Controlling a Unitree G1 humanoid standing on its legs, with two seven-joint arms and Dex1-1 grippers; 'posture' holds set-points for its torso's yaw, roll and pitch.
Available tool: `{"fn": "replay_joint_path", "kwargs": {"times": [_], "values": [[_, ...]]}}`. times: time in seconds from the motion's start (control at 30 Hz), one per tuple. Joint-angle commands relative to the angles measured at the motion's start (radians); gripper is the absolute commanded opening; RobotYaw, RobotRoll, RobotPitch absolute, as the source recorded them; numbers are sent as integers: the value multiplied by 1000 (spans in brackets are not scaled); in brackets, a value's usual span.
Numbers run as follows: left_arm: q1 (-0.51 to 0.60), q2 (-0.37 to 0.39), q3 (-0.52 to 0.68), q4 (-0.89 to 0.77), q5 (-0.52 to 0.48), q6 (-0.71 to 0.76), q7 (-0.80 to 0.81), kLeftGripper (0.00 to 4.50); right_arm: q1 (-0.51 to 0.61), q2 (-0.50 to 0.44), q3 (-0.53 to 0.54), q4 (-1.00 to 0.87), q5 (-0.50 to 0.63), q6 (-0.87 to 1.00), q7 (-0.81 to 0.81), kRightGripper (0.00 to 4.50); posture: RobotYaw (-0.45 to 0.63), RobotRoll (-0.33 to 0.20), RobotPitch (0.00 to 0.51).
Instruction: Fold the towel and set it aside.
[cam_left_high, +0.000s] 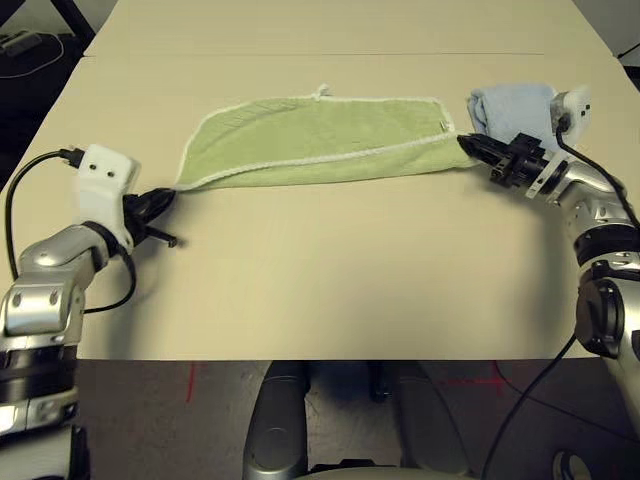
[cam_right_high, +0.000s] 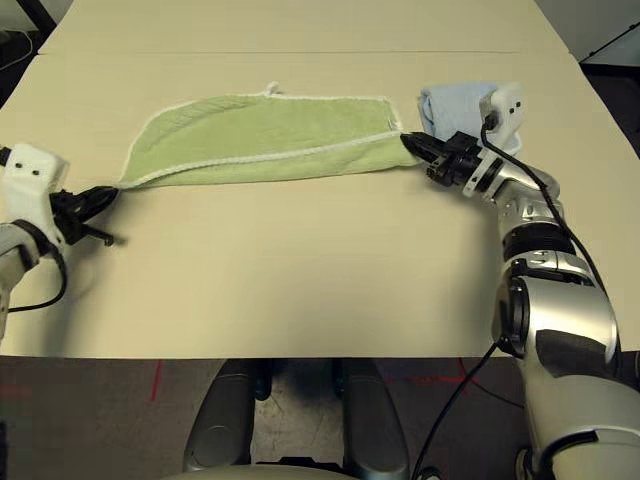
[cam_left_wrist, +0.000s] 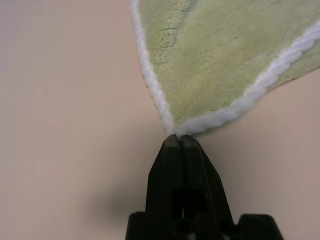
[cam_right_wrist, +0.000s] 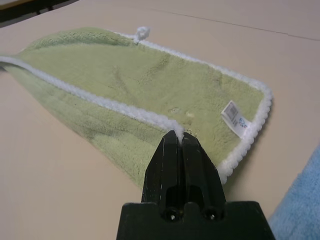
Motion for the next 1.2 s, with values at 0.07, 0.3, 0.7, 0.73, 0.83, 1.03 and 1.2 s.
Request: {"fn": "replay_joint_path", "kwargs": {"times": [0.07,0.3,0.7,0.73,0.83,1.03,1.2], "values": [[14,54,45,-72,-67,97,-58,65,32,-56,51,-48,-14,44,112,0,156,0,291],[0,95,43,-93,-115,170,-103,65,88,-153,125,-158,-16,137,310,0,149,0,286],[28,185,61,-72,-191,280,-234,65,185,-184,168,-313,-12,137,349,0,136,0,289],[35,192,72,-74,-191,274,-237,65,188,-185,164,-309,-11,127,341,0,140,0,287],[53,210,112,-93,-213,287,-251,65,194,-192,157,-289,-11,98,325,0,144,0,287],[76,264,180,-101,-246,324,-282,65,205,-216,159,-273,-5,87,339,0,158,0,284],[111,303,203,-101,-263,348,-316,65,239,-262,207,-323,20,181,391,0,156,0,282]]}}
